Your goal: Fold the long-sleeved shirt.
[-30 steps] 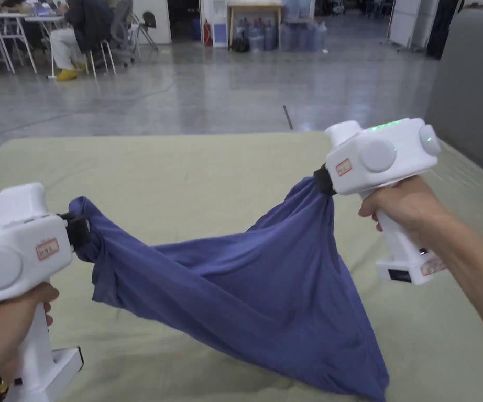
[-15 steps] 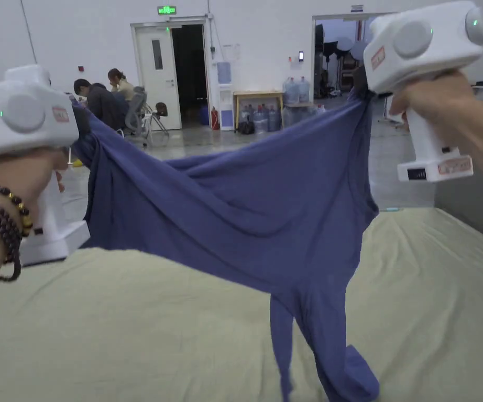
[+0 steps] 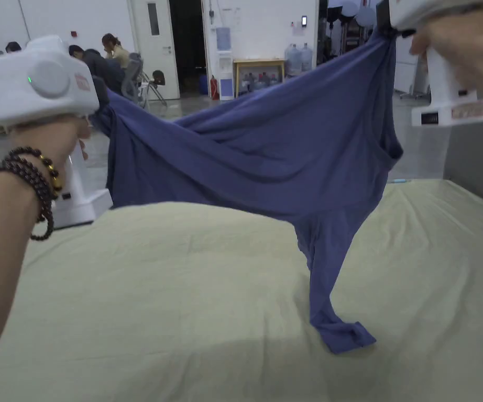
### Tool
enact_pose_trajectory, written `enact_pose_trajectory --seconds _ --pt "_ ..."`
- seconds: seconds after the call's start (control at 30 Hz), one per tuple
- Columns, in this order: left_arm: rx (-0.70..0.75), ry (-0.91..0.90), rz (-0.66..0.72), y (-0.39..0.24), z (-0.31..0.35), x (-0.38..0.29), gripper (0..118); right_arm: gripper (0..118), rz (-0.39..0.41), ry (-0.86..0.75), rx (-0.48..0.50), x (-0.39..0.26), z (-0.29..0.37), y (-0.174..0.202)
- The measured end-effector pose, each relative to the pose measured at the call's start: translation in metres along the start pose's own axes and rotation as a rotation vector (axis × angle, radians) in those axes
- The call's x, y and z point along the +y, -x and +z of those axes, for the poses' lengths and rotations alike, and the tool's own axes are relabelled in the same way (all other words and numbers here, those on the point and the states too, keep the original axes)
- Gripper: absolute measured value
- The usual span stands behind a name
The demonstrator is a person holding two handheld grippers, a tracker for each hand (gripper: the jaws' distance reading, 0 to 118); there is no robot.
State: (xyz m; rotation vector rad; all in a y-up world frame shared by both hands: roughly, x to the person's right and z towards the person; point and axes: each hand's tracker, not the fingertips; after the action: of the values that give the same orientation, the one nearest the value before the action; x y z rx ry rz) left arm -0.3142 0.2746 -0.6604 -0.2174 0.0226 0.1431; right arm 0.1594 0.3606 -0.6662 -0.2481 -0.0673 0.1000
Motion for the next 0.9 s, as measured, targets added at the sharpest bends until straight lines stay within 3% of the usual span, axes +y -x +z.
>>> enact_pose_trajectory --seconds 0.17,0.33,0.47,0.67,0.73,0.9 --pt "-0.022 0.111 0.028 0.011 -0.033 -0.099 6 7 -0.045 0.142 0.04 -0.107 -0.064 0.004" --pt "-0.037 0.175 0.018 0.014 -0.028 -0.147 6 7 -0.04 0.201 0.061 -0.157 -0.068 0.006" --pt "-0.076 0.162 0.04 0.025 0.017 -0.158 6 7 -0.043 0.198 0.124 -0.17 -0.014 -0.003" --pt "-0.126 0.117 0.06 0.055 0.146 -0.208 6 7 0.043 0.179 0.172 -0.236 0.13 -0.017" --pt "-0.109 0.111 -0.027 0.056 0.196 -0.238 6 7 0.028 0.217 0.21 -0.27 0.175 -0.022" --pt "-0.126 0.198 0.01 0.071 0.295 -0.326 6 7 -0.016 0.348 0.239 -0.373 0.267 -0.019"
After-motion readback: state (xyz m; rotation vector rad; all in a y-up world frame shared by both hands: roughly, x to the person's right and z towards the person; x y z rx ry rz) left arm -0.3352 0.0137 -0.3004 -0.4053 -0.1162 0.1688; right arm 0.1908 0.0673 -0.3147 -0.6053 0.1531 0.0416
